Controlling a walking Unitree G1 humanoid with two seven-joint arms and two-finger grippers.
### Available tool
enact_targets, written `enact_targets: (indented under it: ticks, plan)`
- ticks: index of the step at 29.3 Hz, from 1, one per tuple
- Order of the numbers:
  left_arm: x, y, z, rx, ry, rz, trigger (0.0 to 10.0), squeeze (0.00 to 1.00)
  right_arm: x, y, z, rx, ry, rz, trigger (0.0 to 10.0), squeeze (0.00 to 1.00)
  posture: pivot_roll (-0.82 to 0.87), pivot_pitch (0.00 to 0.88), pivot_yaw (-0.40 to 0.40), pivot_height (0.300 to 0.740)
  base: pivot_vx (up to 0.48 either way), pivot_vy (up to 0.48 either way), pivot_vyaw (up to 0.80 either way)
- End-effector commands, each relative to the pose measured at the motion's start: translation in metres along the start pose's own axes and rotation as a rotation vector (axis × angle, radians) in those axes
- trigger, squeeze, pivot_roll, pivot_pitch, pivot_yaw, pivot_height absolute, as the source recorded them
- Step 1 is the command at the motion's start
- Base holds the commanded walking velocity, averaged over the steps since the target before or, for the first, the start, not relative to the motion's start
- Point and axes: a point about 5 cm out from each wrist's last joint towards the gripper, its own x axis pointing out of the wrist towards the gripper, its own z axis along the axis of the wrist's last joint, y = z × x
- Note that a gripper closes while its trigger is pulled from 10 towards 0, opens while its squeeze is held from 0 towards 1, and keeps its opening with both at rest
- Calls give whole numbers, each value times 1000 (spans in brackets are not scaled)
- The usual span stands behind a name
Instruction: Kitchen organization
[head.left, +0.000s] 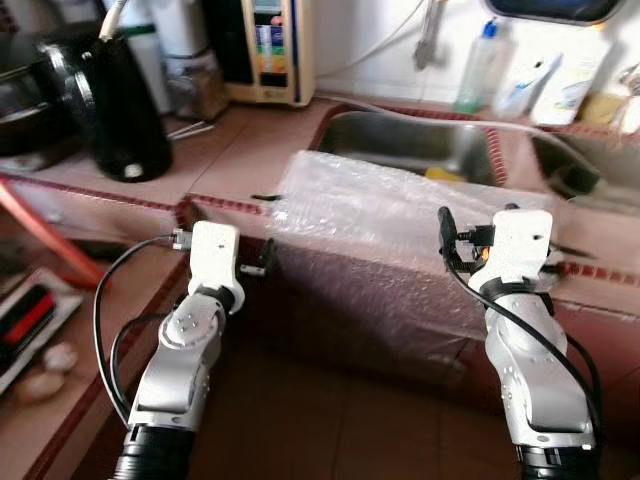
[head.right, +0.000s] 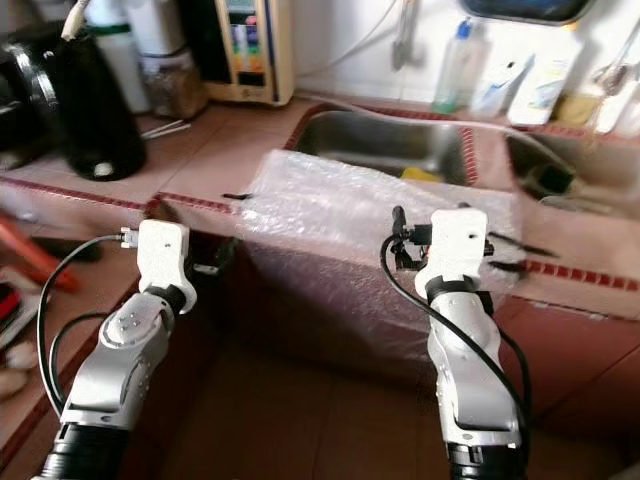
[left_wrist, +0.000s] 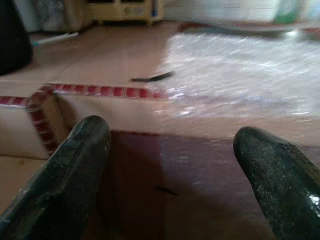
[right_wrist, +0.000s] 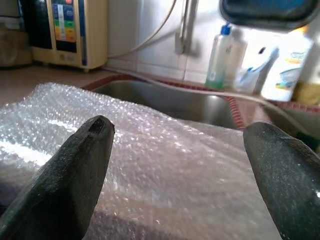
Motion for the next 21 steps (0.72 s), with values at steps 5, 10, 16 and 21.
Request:
enact_targets:
  ticks: [5,10,16,21]
  plan:
    - [1,0,5,9,-17,-26,10000,0,4,-3,6,-7,-24,-11,10000,0,-53,0,23,740,0,0,0]
    - [1,1,4,-10,-15,-30,10000,0,6,-6,7,-14,-26,-15,10000,0,-53,0,20,740,0,-76,0]
    - [2,1,4,-16,-15,-37,10000,0,7,-4,7,-14,-27,-9,10000,0,-52,0,20,740,0,-449,0]
    - [2,-1,3,-19,-13,-53,10000,0,5,-1,5,-11,-22,1,10000,0,-53,0,23,740,0,-374,0]
